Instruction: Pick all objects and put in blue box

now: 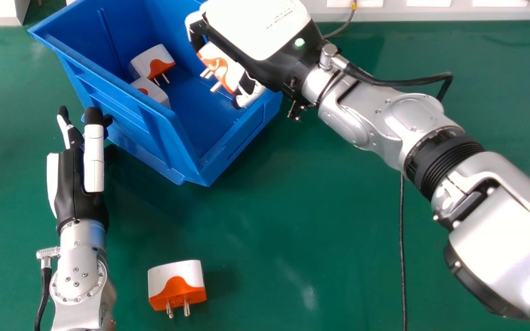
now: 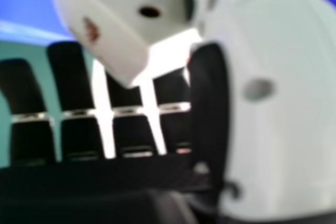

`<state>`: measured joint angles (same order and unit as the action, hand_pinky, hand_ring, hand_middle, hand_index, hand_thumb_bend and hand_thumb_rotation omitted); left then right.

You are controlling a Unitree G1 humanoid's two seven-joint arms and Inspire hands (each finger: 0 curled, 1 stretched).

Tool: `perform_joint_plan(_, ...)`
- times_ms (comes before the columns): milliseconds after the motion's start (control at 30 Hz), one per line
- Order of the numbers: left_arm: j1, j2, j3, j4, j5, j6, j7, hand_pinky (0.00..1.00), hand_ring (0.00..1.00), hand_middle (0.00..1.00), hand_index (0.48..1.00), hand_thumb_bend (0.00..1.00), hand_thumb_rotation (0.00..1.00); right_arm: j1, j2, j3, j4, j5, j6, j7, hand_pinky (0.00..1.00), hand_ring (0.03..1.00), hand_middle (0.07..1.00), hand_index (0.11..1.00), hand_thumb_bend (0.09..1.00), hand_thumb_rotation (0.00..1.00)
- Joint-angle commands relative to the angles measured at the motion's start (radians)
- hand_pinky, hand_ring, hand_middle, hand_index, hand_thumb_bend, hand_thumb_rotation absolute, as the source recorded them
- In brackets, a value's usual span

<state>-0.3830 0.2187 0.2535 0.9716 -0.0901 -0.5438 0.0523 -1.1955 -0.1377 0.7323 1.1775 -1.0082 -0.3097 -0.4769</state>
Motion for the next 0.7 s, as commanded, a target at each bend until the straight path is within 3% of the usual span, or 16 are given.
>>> perform_joint_plan(0, -0.012, -0.004, -0.005, 0.009, 0.006, 0.003, 0.003, 0.86, 0.91, 0.87, 0.944, 0.97, 1.00, -0.046, 0.001, 0.000, -0.042, 0.003, 0.040, 0.019, 0.52, 0.669, 0.720, 0.674, 0.682, 0.08)
perform_joint_plan(67, -0.013, -0.004, -0.006, 0.010, 0.009, 0.005, 0.008, 0.86, 0.91, 0.87, 0.944, 0.97, 1.00, -0.041, -0.002, -0.001, -0.056, 0.003, 0.051, 0.025, 0.65, 0.788, 0.821, 0.776, 0.797, 0.15)
perform_joint_plan(167, -0.011, -0.005, -0.007, 0.007, 0.009, 0.006, 0.009, 0.86, 0.91, 0.88, 0.945, 0.97, 1.00, -0.032, -0.012, -0.004, -0.070, 0.009, 0.037, 0.003, 0.70, 0.831, 0.857, 0.814, 0.838, 0.18)
perform_joint_plan(300, -0.011, -0.004, -0.008, 0.008, 0.007, 0.005, 0.006, 0.86, 0.91, 0.88, 0.945, 0.97, 1.00, -0.025, -0.021, -0.007, -0.082, 0.010, 0.019, -0.031, 0.85, 0.931, 0.942, 0.924, 0.935, 0.24)
perform_joint_plan(667, -0.005, -0.005, -0.011, -0.007, 0.009, 0.006, 0.007, 0.86, 0.91, 0.88, 0.945, 0.98, 1.00, 0.059, -0.096, -0.025, -0.188, 0.014, -0.013, -0.144, 0.99, 0.996, 0.997, 0.995, 0.997, 0.33)
